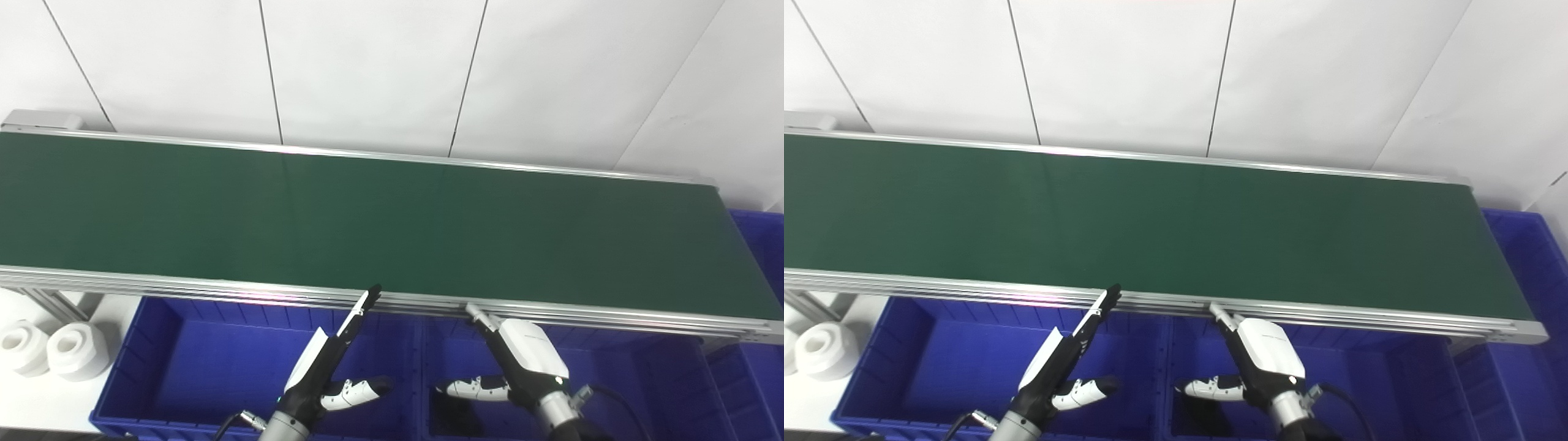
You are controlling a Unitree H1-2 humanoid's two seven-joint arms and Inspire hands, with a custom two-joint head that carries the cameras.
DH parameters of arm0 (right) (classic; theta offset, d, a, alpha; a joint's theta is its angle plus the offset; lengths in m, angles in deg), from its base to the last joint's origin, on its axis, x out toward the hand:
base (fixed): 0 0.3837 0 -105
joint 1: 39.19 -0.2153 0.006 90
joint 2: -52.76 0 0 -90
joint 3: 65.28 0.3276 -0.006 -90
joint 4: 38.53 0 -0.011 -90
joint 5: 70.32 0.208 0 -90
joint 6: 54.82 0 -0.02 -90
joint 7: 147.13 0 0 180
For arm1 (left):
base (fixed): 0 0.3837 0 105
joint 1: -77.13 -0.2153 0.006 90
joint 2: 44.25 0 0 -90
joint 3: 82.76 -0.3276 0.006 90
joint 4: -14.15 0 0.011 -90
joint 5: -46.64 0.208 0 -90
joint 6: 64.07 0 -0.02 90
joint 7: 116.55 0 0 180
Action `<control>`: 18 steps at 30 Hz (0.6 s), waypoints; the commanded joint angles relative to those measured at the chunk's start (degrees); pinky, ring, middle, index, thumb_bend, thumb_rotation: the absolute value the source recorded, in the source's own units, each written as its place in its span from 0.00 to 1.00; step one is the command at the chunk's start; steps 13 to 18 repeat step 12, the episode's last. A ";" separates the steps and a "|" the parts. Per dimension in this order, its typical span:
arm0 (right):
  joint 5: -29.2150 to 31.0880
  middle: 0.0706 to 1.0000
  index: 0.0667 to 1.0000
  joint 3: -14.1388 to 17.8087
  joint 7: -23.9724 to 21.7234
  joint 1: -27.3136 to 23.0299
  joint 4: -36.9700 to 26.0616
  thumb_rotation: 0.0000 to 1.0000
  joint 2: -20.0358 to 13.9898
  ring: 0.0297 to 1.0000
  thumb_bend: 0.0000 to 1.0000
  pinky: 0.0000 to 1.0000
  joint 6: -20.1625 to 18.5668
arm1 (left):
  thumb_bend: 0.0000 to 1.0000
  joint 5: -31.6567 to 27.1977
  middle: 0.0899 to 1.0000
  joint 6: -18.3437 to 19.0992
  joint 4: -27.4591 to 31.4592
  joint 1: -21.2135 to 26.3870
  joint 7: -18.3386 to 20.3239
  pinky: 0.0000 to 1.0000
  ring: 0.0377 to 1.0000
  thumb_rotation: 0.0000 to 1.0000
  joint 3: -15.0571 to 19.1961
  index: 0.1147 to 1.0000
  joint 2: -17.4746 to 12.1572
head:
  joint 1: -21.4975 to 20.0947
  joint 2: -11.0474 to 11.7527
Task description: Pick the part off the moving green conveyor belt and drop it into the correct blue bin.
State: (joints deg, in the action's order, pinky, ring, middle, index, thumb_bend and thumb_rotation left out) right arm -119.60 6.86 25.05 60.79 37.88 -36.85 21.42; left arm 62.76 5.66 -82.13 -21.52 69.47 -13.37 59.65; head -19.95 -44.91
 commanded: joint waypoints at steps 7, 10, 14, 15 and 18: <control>10.11 1.00 1.00 3.13 6.38 6.94 -6.18 0.64 6.13 1.00 0.72 0.95 5.16 | 0.76 -0.74 1.00 1.37 4.22 -0.70 0.97 1.00 1.00 0.86 0.16 1.00 -0.62 | 0.09 -0.12; 17.43 1.00 1.00 4.41 8.28 8.59 -3.19 0.65 6.84 1.00 0.72 0.95 10.99 | 0.77 -1.02 1.00 1.86 4.35 -0.81 1.06 1.00 1.00 0.86 0.29 1.00 -0.49 | 1.28 -0.21; 22.20 1.00 1.00 5.06 9.42 9.54 -0.91 0.71 7.50 0.98 0.75 0.89 15.35 | 0.77 -1.49 1.00 1.96 4.16 -0.80 0.97 1.00 1.00 0.85 0.47 1.00 -0.12 | 1.83 -0.17; 22.20 1.00 1.00 5.06 9.42 9.54 -0.91 0.71 7.50 0.98 0.75 0.89 15.35 | 0.77 -1.49 1.00 1.96 4.16 -0.80 0.97 1.00 1.00 0.85 0.47 1.00 -0.12 | 1.83 -0.17; 22.20 1.00 1.00 5.06 9.42 9.54 -0.91 0.71 7.50 0.98 0.75 0.89 15.35 | 0.77 -1.49 1.00 1.96 4.16 -0.80 0.97 1.00 1.00 0.85 0.47 1.00 -0.12 | 1.83 -0.17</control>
